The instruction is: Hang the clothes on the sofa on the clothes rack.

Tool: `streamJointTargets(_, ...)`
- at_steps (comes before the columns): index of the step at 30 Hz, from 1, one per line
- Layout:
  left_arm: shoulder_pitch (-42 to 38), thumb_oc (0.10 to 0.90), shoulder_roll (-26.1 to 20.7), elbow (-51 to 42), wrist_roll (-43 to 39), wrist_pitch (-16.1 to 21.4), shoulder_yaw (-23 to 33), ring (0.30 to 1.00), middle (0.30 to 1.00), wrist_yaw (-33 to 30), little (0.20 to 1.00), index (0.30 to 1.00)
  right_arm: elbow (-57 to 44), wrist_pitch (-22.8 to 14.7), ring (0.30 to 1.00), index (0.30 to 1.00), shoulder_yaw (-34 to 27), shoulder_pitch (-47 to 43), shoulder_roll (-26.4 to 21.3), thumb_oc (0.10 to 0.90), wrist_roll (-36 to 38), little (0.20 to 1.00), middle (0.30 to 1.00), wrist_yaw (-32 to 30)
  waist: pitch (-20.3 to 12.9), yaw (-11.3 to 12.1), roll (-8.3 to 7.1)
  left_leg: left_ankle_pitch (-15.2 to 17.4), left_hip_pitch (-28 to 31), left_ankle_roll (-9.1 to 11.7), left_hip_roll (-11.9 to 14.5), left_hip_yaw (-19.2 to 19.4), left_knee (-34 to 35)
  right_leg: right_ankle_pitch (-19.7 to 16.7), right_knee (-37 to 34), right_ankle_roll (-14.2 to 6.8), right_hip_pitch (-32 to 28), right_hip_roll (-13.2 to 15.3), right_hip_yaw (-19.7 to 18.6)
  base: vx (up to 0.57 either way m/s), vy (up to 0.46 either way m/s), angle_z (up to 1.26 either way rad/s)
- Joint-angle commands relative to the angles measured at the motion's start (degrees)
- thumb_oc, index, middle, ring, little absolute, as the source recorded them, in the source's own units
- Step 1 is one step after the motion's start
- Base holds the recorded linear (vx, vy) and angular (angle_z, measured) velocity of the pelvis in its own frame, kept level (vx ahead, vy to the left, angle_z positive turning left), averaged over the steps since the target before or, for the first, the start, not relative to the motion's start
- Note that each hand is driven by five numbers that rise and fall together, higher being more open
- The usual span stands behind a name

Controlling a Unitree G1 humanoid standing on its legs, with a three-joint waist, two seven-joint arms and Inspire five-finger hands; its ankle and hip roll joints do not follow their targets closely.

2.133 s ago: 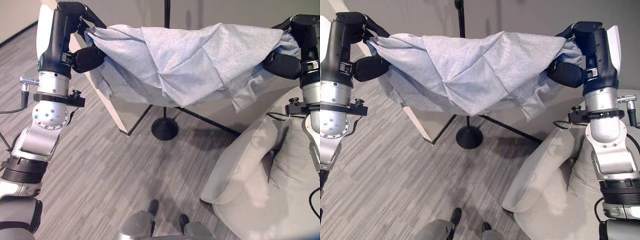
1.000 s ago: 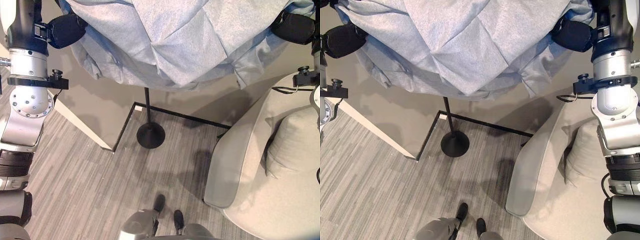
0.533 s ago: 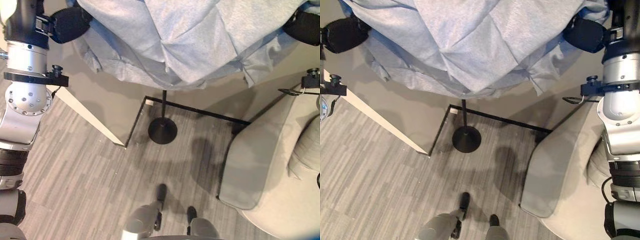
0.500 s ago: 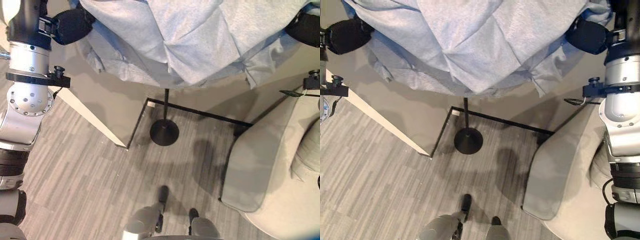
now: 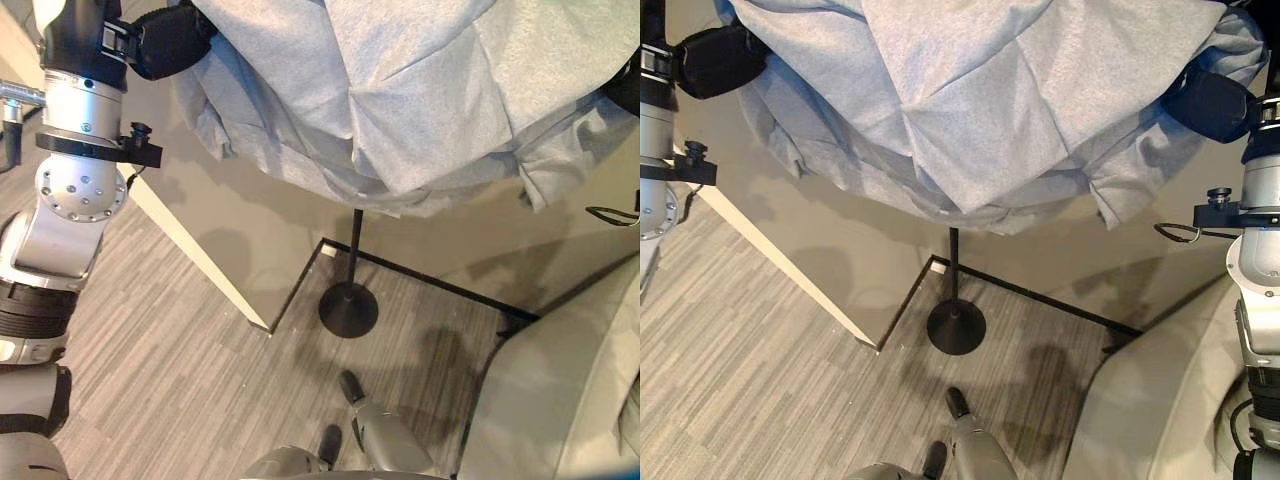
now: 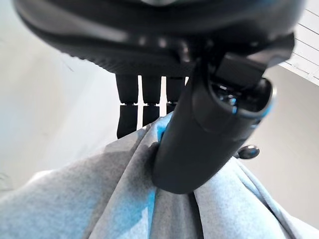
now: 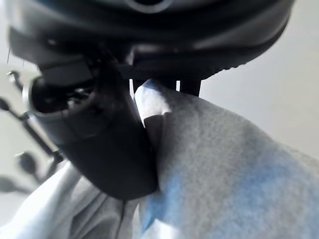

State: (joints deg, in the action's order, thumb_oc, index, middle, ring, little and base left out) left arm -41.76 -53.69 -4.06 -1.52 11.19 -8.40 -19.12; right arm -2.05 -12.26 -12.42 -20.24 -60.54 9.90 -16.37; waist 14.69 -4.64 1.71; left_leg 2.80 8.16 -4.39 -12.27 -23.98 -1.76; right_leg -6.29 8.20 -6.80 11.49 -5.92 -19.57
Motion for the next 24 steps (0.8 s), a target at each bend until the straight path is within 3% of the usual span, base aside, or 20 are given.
streamJointTargets(1,-0.7,0.4,0.2,2.3,0.3,1.6,4.4,0.3,0.3,-4.7,0.3,0.3,2.6,-1.0,0.3,0.3,-9.2,-0.7,-7.4,0.4,2.2,0.3,0.3,-4.7,-9.8,-0.3,-2.22,-0.1,2.1,2.4,-0.8,-2.9,6.8,-4.4,-9.9,0.2,-1.1,-1.7,0.1,0.23,-0.114,0.06)
streamJointTargets(4,-0.6,0.4,0.2,2.3,0.3,1.6,4.4,0.3,0.3,-4.7,0.3,0.3,2.7,-1.0,0.3,0.3,-9.1,-0.7,-7.4,0.4,2.2,0.3,0.3,-4.7,-9.9,-0.3,-2.21,-0.1,2.1,2.4,-0.8,-3.0,6.8,-4.5,-10.2,0.2,-1.2,-1.7,0.1,0.05,-0.033,-0.07)
streamJointTargets(9,-0.4,0.4,2.9,4.4,-0.5,1.0,3.1,0.3,0.3,-5.8,0.3,0.3,5.4,-1.8,0.3,0.3,-9.0,-3.5,-11.9,0.4,3.7,0.3,0.3,-6.2,-14.2,0.7,-3.49,2.4,3.5,4.6,4.5,-2.6,6.8,-2.3,-13.0,2.2,-6.6,1.7,7.6,0.34,-0.191,0.21)
streamJointTargets(12,-0.8,0.4,3.2,4.9,-0.2,0.9,2.8,0.3,0.3,-5.9,0.3,0.3,5.9,-2.1,0.3,0.3,-8.7,-4.6,-13.0,0.4,4.0,0.3,0.3,-6.3,-14.4,0.3,-3.72,2.6,3.6,5.2,5.3,-2.2,6.8,-1.6,-13.0,2.5,-7.2,2.2,9.2,0.11,-0.049,0.71)
streamJointTargets(16,-2.6,0.4,3.3,6.5,-0.1,1.1,1.4,0.3,0.3,-6.3,0.3,0.3,8.7,-2.4,0.3,0.3,-7.0,-8.2,-17.3,0.4,5.3,0.3,0.3,-6.6,-15.1,0.9,-5.15,3.1,3.7,6.4,6.8,-1.0,6.8,-0.3,-13.2,3.0,-8.3,2.9,12.2,0.09,-0.046,0.45)
streamJointTargets(20,-5.5,0.4,3.1,8.9,-1.1,1.3,-1.3,0.3,0.3,-6.3,0.3,0.3,14.4,-2.2,0.3,0.3,-0.3,-15.2,-20.3,0.4,7.2,0.3,0.3,-6.2,-15.4,1.6,-5.8,3.3,3.8,6.8,7.1,-0.5,6.8,0.4,-13.2,3.2,-8.9,3.0,12.9,0.06,-0.031,0.17)
streamJointTargets(23,-10.8,0.4,2.3,13.1,-2.4,1.3,-6.9,0.3,0.3,-5.9,0.3,0.3,24.3,-0.5,0.3,0.3,12.2,-27.0,-22.2,0.4,9.8,0.3,0.3,-4.8,-15.4,2.6,-6.9,2.8,3.5,7.1,7.2,-0.1,6.8,0.8,-13.2,3.3,-9.2,2.9,13.2,0.06,-0.035,0.02)
streamJointTargets(24,-10.8,0.4,2.2,13.3,-2.4,1.4,-6.8,0.3,0.3,-6.0,0.3,0.3,24.7,-0.6,0.3,0.3,13.5,-28.4,-22.2,0.4,9.9,0.3,0.3,-4.8,-15.4,2.5,-6.79,2.8,3.5,7.1,7.2,-0.1,6.8,0.7,-13.2,3.3,-9.2,2.9,13.2,0.05,-0.027,0.02)
